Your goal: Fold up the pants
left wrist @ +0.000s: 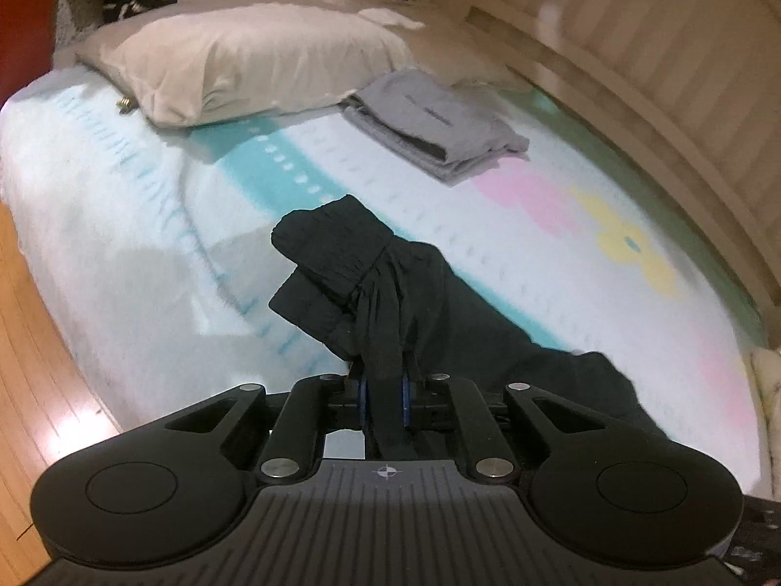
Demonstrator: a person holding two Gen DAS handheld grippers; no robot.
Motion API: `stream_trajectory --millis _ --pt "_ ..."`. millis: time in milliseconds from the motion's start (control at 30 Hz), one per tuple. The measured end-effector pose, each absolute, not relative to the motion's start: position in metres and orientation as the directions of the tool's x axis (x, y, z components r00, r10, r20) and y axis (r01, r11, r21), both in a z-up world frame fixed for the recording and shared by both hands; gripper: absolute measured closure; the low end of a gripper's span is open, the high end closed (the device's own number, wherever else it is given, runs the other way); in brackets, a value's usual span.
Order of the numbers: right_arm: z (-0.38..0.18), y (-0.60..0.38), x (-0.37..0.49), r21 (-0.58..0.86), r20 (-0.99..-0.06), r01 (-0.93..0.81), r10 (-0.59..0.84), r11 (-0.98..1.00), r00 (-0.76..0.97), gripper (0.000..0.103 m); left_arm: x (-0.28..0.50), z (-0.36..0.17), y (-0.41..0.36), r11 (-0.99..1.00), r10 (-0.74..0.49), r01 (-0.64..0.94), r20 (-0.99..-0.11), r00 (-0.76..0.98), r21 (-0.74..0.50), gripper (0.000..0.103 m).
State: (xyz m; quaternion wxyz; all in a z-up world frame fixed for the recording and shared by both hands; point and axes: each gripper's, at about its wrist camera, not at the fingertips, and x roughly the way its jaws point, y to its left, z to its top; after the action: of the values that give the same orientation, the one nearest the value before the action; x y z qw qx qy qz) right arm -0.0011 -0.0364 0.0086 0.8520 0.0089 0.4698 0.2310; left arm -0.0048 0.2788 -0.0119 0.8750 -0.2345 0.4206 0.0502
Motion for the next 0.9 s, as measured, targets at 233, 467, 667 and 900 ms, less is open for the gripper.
stream_trajectory --millis 233,467,667,900 --pt "0.021 -0.038 -0.002 0.236 -0.775 -0.405 0.423 0.883 0.471 0.05 -0.007 -0.014 0.288 0.87 -0.118 -0.302 -0.76 0.639 -0.39 0.093" --pt "0.024 -0.054 0.005 0.201 -0.8 -0.325 0.346 0.924 0.489 0.05 -0.002 -0.019 0.285 0.873 -0.112 -0.31 -0.774 0.624 -0.377 0.093" --pt "0.001 -0.055 0.008 0.184 -0.868 -0.288 0.293 0.94 0.401 0.05 0.006 -0.041 0.286 0.878 -0.087 -0.348 -0.824 0.559 -0.329 0.089" --pt "-0.025 -0.036 0.001 0.243 -0.895 -0.332 0.343 0.911 0.284 0.046 0.018 -0.06 0.293 0.84 -0.139 -0.381 -0.833 0.536 -0.386 0.06"
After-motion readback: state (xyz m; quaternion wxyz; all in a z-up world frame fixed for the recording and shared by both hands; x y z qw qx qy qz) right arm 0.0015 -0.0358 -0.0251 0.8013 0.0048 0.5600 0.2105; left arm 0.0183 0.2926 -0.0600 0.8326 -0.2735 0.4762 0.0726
